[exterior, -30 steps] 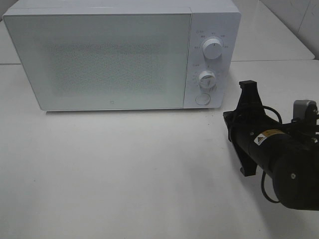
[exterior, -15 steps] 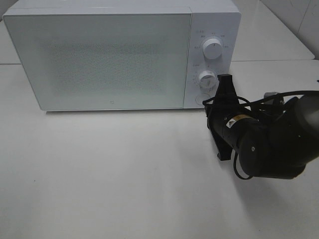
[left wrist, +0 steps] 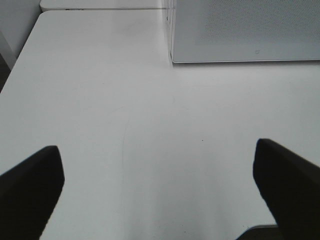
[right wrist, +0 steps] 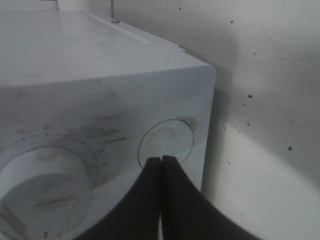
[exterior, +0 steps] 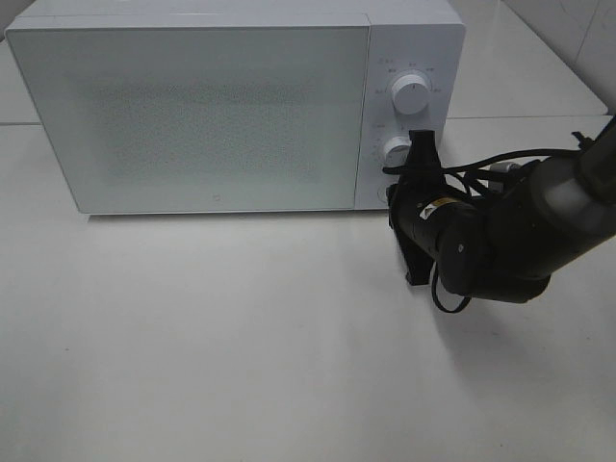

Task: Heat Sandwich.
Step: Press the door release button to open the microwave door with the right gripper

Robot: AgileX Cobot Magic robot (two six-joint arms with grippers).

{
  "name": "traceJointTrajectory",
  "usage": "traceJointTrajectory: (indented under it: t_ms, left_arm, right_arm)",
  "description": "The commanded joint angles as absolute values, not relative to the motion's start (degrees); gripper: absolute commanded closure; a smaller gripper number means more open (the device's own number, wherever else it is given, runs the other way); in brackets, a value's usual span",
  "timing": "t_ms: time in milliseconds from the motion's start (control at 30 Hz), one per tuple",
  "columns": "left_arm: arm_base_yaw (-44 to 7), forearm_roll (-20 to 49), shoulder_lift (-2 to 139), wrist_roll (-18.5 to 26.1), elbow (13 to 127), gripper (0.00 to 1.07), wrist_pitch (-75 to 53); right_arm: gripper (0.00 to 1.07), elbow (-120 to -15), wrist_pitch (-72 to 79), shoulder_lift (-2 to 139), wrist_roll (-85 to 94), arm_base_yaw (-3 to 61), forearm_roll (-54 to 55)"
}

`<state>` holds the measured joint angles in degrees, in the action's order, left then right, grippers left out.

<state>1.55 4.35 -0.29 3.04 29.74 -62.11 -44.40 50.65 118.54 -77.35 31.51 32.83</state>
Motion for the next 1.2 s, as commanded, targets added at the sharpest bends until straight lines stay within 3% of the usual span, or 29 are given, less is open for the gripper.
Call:
traceJointTrajectory:
  t_ms: [33,1000,1200]
  left_arm:
    - [1.5,5.0,-1.2,3.2,29.7,0.09,-61.4]
    - [1.5,5.0,-1.2,3.2,29.7,0.09,-61.4]
    - [1.5,5.0,-1.2,3.2,29.7,0.09,-61.4]
  right_arm:
    - [1.07,-45.4,50.5,118.8,-77.8,31.2,32.3]
    - [1.07,-51.9,53.2,121.9,-77.6,29.3,32.6]
    - [1.07,-52.9,60.8,122.2,-77.1,29.3,32.7]
